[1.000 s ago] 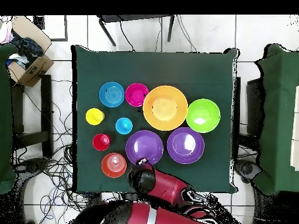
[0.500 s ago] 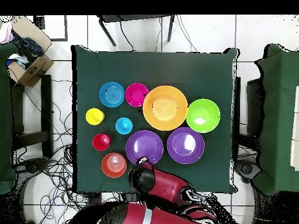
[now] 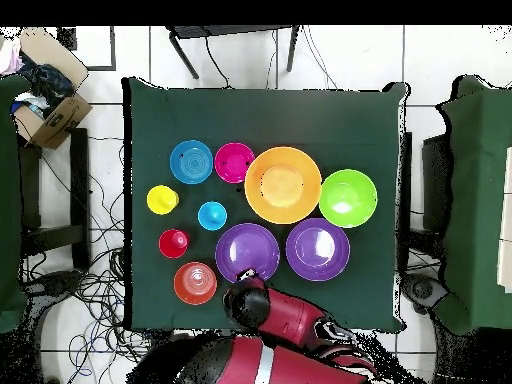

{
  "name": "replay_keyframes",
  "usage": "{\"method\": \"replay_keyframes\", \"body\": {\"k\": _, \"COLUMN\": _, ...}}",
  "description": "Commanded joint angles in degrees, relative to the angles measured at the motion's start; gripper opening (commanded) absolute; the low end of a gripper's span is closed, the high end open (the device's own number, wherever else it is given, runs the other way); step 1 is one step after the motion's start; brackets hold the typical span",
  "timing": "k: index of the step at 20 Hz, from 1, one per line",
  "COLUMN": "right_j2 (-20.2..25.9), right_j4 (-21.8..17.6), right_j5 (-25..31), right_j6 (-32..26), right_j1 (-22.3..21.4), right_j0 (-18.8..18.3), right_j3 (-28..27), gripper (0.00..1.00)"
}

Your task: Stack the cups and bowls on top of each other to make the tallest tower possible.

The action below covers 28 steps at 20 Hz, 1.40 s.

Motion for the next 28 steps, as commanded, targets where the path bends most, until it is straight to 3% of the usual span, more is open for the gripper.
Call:
{"method": "replay_keyframes", "body": {"k": 1, "right_j2": 5.19, "right_j4": -2.06, "right_j5": -3.07, "right_j6": 2.62, "right_j1": 6.31, "right_j0": -0.75, "right_j3": -7.37, "gripper": 1.0}}
{"method": "replay_keyframes", "body": {"k": 28, "right_j2": 5.2, "right_j4": -2.62, "right_j5": -4.76, "right_j6": 3.79, "right_j1": 6.37, "right_j0": -0.05, "right_j3": -6.9, "gripper": 1.0}}
